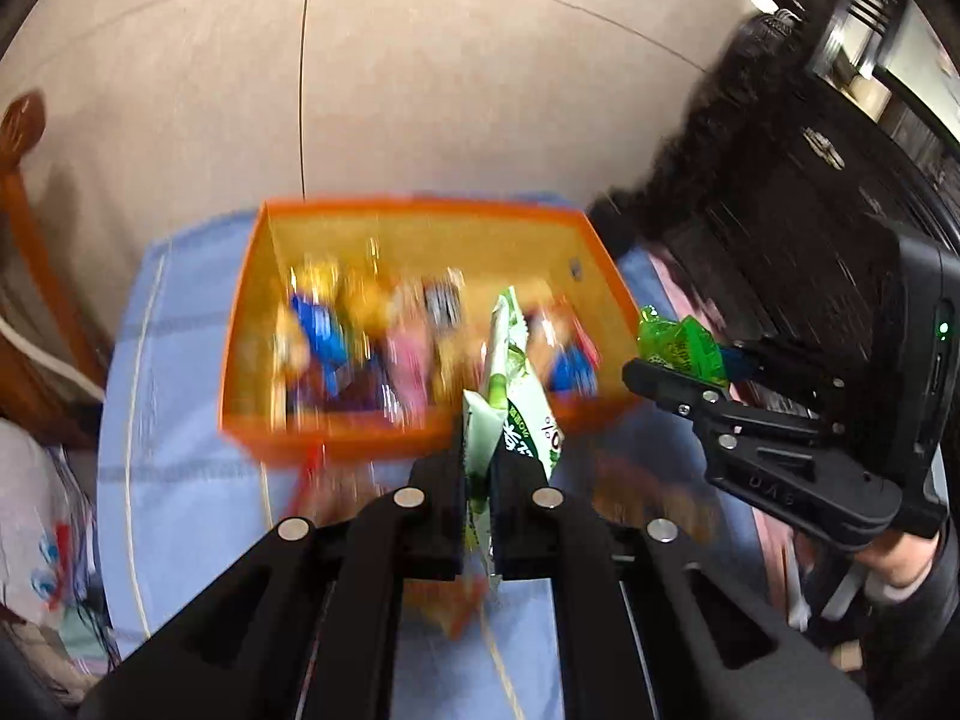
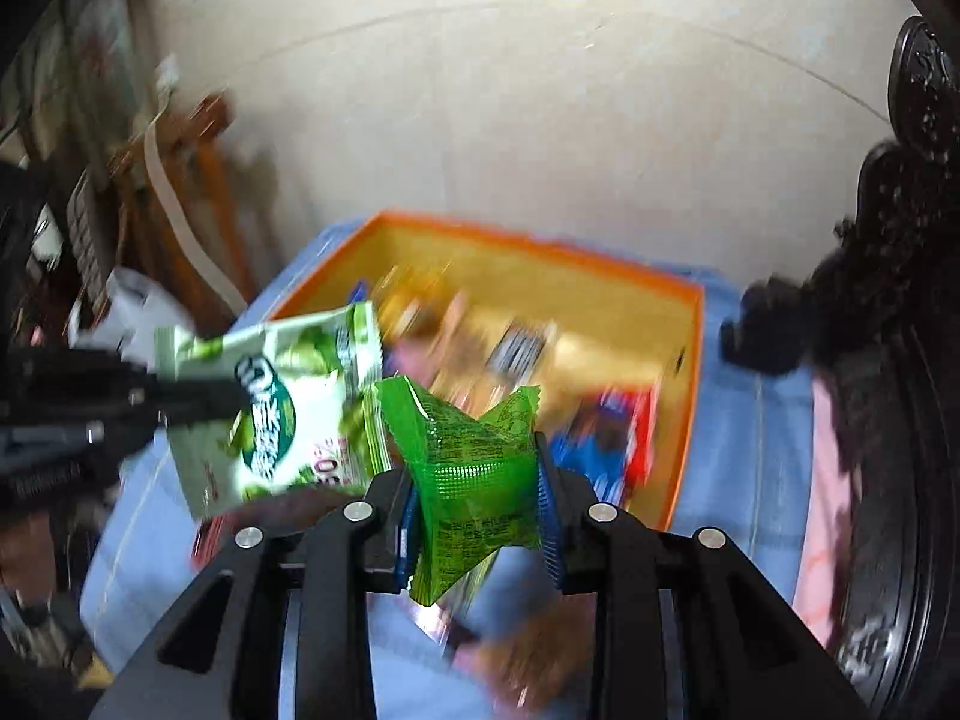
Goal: Organize snacks
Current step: 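Carry both green bags over the orange box and open both grippers, then move both open grippers back over the remaining snacks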
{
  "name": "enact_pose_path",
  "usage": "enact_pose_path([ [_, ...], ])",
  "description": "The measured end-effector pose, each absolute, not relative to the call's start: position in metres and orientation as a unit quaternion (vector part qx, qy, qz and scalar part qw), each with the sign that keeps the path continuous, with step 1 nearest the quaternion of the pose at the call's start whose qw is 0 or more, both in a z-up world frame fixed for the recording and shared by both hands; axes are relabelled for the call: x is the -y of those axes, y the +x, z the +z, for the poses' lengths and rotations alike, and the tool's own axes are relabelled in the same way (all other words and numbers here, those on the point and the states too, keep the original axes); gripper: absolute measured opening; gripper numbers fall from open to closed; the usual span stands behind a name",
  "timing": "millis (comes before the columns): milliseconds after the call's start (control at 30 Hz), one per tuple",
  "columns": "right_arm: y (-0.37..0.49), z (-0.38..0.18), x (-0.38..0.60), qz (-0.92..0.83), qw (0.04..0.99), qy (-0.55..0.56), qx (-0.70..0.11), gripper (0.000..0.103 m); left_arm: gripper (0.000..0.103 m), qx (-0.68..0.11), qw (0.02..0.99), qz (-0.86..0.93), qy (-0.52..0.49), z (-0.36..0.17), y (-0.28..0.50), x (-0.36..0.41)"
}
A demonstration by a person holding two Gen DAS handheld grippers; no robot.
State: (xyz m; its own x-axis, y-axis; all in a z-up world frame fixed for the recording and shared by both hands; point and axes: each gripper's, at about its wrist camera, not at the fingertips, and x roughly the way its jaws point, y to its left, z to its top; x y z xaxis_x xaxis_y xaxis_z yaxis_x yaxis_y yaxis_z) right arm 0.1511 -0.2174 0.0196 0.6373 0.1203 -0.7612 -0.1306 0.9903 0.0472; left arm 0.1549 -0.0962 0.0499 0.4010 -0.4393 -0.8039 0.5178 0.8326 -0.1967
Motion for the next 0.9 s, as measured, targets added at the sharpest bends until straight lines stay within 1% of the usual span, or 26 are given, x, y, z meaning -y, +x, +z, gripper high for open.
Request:
enact_pose_path([
  [33, 0.169, 0.019, 0.223, 0.062, 0.905, 0.006, -0.421, 0.034, 0.005, -0.465, 0.838, -0.282, 0.037, 0.051, 0.172, 0.105],
  [67, 0.183, 0.016, 0.231, 0.048, 0.906, 0.023, -0.42, 0.04, 0.007, -0.467, 0.84, -0.275, 0.035, 0.051, 0.186, 0.113],
  [100, 0.191, 0.013, 0.239, 0.037, 0.907, 0.034, -0.417, 0.047, 0.013, -0.471, 0.84, -0.267, 0.035, 0.049, 0.198, 0.12],
  [133, 0.199, 0.01, 0.247, 0.017, 0.906, 0.049, -0.42, 0.066, 0.023, -0.471, 0.847, -0.241, 0.046, 0.047, 0.211, 0.128],
  [167, 0.202, 0.007, 0.251, -0.008, 0.906, 0.059, -0.419, 0.073, 0.053, -0.465, 0.856, -0.219, 0.058, 0.047, 0.216, 0.13],
  [200, 0.196, 0.007, 0.258, -0.023, 0.911, 0.077, -0.405, 0.08, 0.079, -0.45, 0.869, -0.195, 0.07, 0.049, 0.218, 0.131],
  [233, 0.188, 0.009, 0.263, -0.015, 0.916, 0.088, -0.391, 0.083, 0.086, -0.422, 0.886, -0.178, 0.076, 0.054, 0.215, 0.129],
  [267, 0.18, 0.006, 0.265, -0.004, 0.919, 0.094, -0.383, 0.085, 0.088, -0.403, 0.894, -0.177, 0.077, 0.056, 0.211, 0.127],
  [300, 0.175, 0.001, 0.263, -0.003, 0.918, 0.092, -0.387, 0.085, 0.088, -0.399, 0.895, -0.183, 0.081, 0.054, 0.208, 0.126],
  [433, 0.148, -0.021, 0.273, 0.009, 0.906, 0.113, -0.408, 0.085, 0.088, -0.428, 0.879, -0.191, 0.092, 0.036, 0.197, 0.12],
  [567, 0.114, -0.043, 0.276, 0.01, 0.891, 0.132, -0.434, 0.092, 0.088, -0.446, 0.867, -0.186, 0.117, 0.014, 0.171, 0.106],
  [667, 0.087, -0.056, 0.273, 0.004, 0.881, 0.133, -0.453, 0.093, 0.088, -0.474, 0.855, -0.178, 0.116, -0.005, 0.148, 0.086],
  [700, 0.08, -0.06, 0.272, 0.005, 0.878, 0.137, -0.459, 0.094, 0.09, -0.484, 0.85, -0.175, 0.111, -0.011, 0.142, 0.079],
  [767, 0.067, -0.072, 0.27, 0.004, 0.866, 0.152, -0.477, 0.099, 0.092, -0.514, 0.837, -0.16, 0.099, -0.028, 0.127, 0.058],
  [900, 0.048, -0.095, 0.253, 0.02, 0.835, 0.162, -0.525, 0.099, 0.092, -0.558, 0.816, -0.132, 0.073, -0.056, 0.108, 0.023],
])
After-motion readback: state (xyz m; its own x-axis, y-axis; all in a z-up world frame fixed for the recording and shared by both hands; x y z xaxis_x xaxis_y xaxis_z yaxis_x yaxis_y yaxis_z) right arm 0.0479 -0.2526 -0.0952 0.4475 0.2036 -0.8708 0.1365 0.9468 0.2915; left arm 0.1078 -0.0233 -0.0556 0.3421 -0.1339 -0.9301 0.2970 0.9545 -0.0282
